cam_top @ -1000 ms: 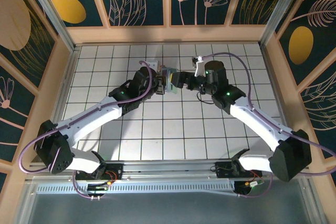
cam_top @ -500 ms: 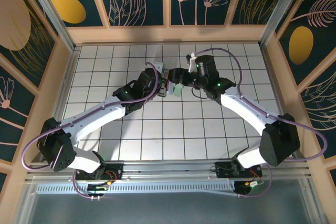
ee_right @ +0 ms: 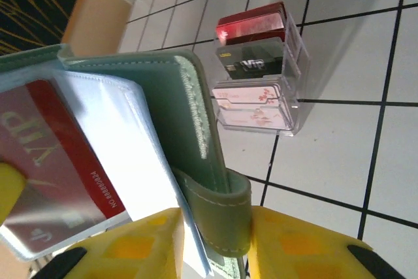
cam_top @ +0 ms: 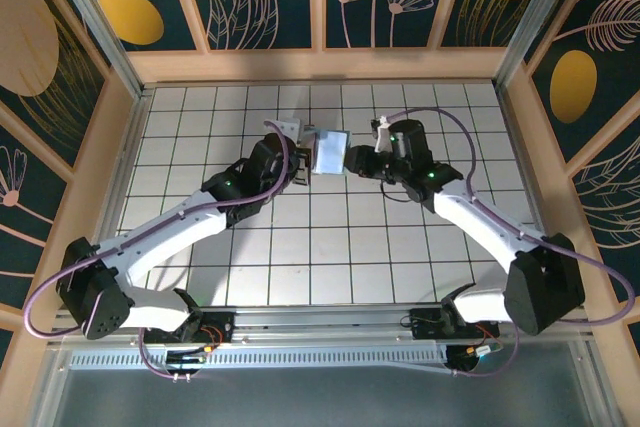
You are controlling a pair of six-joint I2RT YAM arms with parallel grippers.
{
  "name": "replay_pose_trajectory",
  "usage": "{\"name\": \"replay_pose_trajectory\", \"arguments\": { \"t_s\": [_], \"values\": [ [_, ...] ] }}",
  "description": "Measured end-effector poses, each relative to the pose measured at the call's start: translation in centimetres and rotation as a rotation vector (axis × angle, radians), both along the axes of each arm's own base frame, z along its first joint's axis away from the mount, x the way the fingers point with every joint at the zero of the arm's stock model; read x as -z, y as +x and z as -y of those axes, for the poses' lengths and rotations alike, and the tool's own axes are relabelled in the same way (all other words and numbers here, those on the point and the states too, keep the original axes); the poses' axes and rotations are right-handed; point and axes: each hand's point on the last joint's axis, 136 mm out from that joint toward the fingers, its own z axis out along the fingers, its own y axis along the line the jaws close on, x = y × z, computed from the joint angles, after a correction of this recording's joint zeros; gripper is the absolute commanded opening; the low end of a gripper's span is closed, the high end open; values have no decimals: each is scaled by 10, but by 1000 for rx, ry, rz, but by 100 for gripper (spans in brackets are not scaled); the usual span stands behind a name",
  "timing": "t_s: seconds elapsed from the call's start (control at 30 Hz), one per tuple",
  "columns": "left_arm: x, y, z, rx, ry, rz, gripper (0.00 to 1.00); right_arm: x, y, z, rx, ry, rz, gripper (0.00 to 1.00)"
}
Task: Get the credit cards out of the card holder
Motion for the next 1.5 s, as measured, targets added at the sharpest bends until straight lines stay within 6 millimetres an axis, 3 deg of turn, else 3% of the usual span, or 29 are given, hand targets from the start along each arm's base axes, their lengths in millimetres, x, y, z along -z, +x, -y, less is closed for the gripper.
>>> {"name": "replay_pose_trajectory", "arguments": {
  "t_s": [0.2, 0.3, 0.53, 0.7, 0.83, 1.03, 1.17, 1.3, 1.4, 1.5],
  "values": [
    [-11, -8, 3, 39, -55, 15, 0, -7, 0, 6, 6, 20, 14, 29],
    [-15, -11, 2, 49, -73, 22, 0, -1, 4, 15, 41, -14, 10, 37],
    [-17, -11, 0, 40, -72, 27, 0, 14, 9, 41, 149, -130, -16, 44],
    [-10, -10, -6, 17, -36, 11, 0, -2, 7, 52, 186, -151, 21, 59],
    [-4, -7, -7, 1, -1, 0, 0, -29, 1, 54, 190, -108, 69, 72],
    [6, -3, -4, 2, 34, -21, 0, -61, -2, 38, 153, -55, 119, 84],
    [6, -2, -3, 4, 37, -20, 0, -66, 3, 13, 101, -66, 125, 96],
    [4, -2, -3, 5, 34, -18, 0, -54, 11, -11, 56, -111, 106, 98],
    [4, -3, -2, 8, 33, -19, 0, -33, 16, -20, 41, -159, 69, 98],
    [4, -3, -2, 10, 31, -20, 0, -8, 18, -22, 32, -210, 20, 91]
  ]
}}
